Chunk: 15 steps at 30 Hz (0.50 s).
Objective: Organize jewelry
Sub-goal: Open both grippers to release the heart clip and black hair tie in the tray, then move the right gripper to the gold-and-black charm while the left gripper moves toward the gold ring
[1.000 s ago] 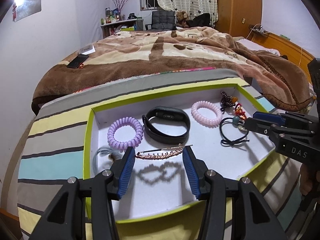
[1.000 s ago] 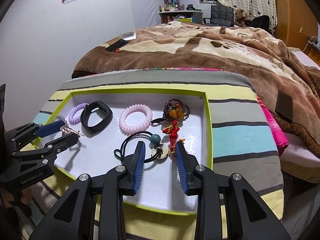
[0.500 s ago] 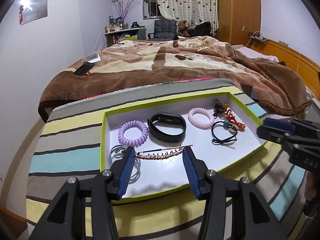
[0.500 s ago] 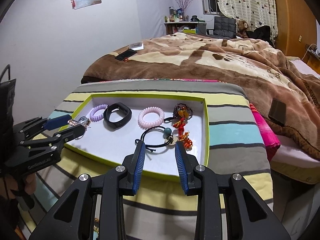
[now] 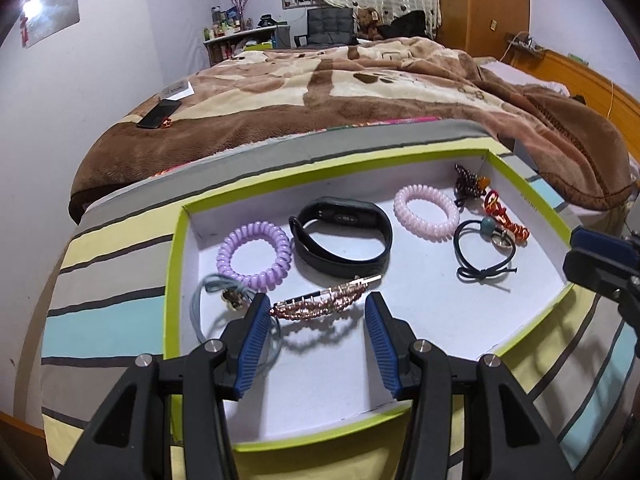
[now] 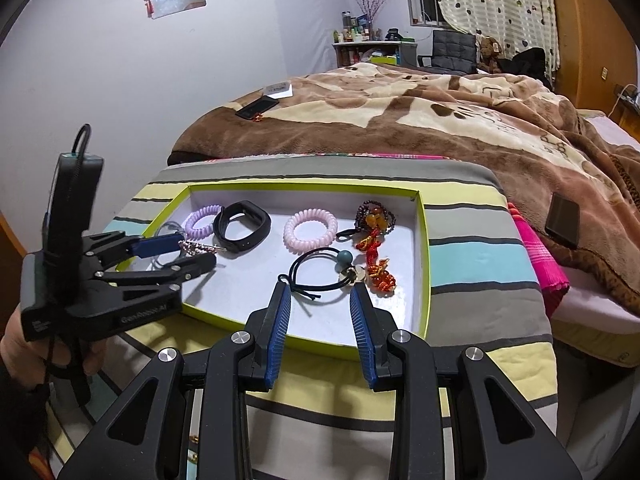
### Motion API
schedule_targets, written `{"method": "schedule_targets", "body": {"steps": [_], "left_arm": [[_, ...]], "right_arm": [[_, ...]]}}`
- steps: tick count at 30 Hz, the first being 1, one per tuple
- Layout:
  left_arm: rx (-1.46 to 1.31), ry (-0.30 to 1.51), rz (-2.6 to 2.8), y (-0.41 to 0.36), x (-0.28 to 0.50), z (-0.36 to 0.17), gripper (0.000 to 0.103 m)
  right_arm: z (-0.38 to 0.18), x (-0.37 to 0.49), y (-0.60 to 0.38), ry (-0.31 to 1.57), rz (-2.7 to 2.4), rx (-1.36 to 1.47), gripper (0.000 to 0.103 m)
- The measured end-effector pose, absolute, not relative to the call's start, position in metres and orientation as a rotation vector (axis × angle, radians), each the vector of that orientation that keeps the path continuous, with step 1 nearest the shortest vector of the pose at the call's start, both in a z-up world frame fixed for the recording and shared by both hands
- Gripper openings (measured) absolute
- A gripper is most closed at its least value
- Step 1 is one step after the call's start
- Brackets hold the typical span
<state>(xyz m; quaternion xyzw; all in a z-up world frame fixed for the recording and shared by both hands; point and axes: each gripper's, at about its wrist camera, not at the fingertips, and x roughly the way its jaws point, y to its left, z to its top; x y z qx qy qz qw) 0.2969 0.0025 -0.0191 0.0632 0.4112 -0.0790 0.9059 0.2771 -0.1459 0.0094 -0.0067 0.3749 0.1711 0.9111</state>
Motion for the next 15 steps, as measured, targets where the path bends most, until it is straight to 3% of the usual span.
{"method": "schedule_targets", "body": {"steps": [15], "left_arm": [[0.102, 0.746, -0.184, 0.008, 0.257, 0.014, 0.051]], "right_arm": [[0.027, 0.25, -0.148, 0.726, 0.376, -0.009, 0.032]]}}
